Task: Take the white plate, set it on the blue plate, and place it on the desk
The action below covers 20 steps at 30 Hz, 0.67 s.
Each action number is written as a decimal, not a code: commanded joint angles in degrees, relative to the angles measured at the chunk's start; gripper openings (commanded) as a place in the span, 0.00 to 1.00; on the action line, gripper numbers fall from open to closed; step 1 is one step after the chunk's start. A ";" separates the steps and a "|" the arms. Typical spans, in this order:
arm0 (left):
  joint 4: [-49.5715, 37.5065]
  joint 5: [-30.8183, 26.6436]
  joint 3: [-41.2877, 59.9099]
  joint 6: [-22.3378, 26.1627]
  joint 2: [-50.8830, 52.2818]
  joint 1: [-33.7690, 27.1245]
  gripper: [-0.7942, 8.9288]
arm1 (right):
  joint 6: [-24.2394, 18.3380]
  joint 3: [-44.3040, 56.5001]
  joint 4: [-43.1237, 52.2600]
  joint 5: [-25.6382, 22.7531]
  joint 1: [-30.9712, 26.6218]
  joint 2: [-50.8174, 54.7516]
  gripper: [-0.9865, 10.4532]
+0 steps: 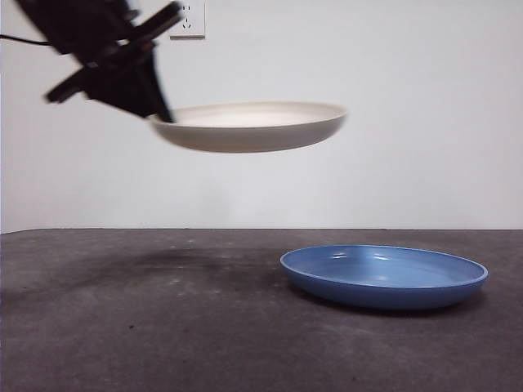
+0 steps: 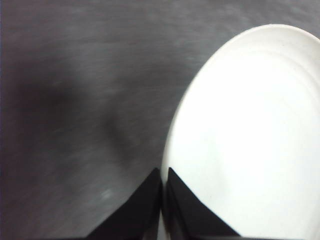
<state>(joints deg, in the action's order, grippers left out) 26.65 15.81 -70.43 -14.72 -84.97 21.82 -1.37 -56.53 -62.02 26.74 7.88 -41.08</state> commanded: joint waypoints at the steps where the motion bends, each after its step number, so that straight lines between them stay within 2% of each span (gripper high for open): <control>1: -0.37 -0.37 -4.76 -1.27 -4.68 2.67 0.09 | 1.53 -1.84 0.50 -0.24 0.24 0.79 0.50; 10: 0.98 -1.33 -14.73 -1.42 -18.60 9.03 0.09 | 4.20 -7.67 -1.38 -5.99 0.24 4.63 0.50; 20: 0.48 -3.26 -19.19 -1.42 -28.79 13.09 0.09 | 4.20 -11.43 -4.79 -6.25 0.24 5.35 0.50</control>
<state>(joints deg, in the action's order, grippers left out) 27.73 12.73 -87.94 -15.84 -112.29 34.22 2.00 -66.89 -67.07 20.75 7.88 -35.33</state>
